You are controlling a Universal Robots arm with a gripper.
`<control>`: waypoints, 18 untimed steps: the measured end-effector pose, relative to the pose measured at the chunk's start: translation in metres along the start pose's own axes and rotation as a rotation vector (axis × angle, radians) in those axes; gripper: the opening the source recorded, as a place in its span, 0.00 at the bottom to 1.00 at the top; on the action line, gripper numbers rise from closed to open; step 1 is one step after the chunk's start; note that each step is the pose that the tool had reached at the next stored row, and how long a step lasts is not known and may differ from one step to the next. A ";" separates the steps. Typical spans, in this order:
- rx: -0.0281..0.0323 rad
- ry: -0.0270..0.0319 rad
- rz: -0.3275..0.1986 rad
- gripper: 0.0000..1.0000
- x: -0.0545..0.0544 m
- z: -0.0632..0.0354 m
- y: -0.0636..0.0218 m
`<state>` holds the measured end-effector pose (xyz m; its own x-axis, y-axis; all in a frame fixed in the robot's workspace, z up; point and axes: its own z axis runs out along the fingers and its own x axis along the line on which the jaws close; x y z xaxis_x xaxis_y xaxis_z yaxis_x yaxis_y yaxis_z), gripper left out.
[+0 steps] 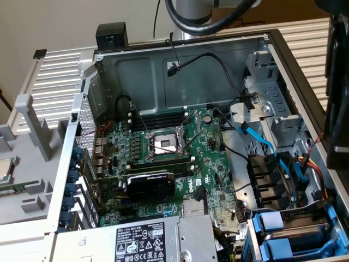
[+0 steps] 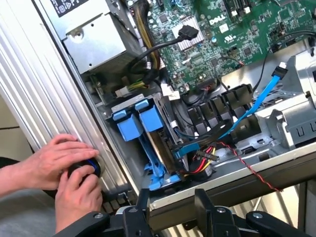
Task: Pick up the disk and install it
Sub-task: 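Insert the first disk wire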
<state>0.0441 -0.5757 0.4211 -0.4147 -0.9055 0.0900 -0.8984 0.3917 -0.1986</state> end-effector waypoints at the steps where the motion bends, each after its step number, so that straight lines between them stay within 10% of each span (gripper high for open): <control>1: -0.0017 -0.0017 -0.014 0.49 0.000 0.0007 0.0001; 18: -0.0274 -0.0246 -0.226 0.49 0.002 0.0245 0.0032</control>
<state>0.0441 -0.5799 0.3966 -0.1989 -0.9743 0.1053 -0.9718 0.1822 -0.1495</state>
